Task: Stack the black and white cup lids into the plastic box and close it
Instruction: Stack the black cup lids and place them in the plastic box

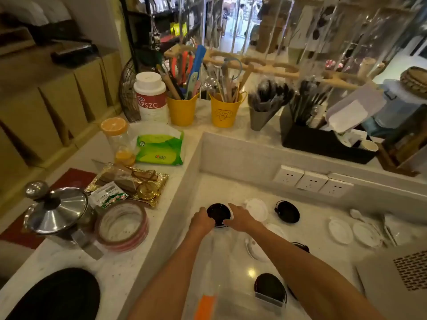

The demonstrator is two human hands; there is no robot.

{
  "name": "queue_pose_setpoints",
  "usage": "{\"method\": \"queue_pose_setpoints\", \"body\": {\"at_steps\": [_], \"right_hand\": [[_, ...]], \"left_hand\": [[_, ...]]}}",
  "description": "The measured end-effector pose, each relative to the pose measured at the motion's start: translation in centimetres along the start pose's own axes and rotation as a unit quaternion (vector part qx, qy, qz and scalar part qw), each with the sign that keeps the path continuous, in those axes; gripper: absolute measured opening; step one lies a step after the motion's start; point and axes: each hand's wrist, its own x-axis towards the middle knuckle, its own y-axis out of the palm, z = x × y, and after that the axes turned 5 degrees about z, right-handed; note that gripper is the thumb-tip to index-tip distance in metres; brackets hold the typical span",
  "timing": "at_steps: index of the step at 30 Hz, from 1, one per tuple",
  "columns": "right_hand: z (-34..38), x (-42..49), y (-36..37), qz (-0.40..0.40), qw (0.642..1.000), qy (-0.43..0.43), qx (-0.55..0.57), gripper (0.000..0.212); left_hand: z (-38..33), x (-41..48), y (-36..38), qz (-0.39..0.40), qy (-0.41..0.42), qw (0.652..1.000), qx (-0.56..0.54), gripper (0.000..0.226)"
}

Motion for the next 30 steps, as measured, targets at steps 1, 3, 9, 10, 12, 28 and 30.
{"method": "queue_pose_setpoints", "body": {"at_steps": [1,3,9,10,12,28,30], "right_hand": [[0.4,0.7,0.1,0.004,1.0,0.001,0.015,0.076],[1.1,1.6,0.2,0.023,0.999,0.0,0.038,0.067],[2.0,3.6,0.9,0.035,0.983,0.002,0.178,0.045],[2.0,3.8,0.9,0.025,0.976,0.01,0.216,0.049],[2.2,3.9,0.6,0.027,0.936,0.054,0.346,0.068],[-0.8,-5.3,-2.3,-0.348,0.882,-0.273,0.161,0.051],[-1.5,-6.6,-1.9,-0.342,0.886,-0.283,0.131,0.046]], "left_hand": [[0.2,0.5,0.0,0.002,-0.007,1.0,-0.029,0.044],[0.3,0.9,-0.2,0.016,-0.038,0.995,-0.092,0.049],[0.6,2.7,-0.8,0.04,-0.108,0.95,-0.289,0.04],[0.6,2.8,-0.9,0.041,-0.106,0.941,-0.319,0.037],[0.4,2.4,-1.1,0.034,-0.083,0.932,-0.352,0.03],[-4.0,-3.2,-0.7,0.148,0.054,0.662,-0.732,0.025],[-4.9,-4.3,-0.7,0.209,0.063,0.669,-0.71,0.027]]}}
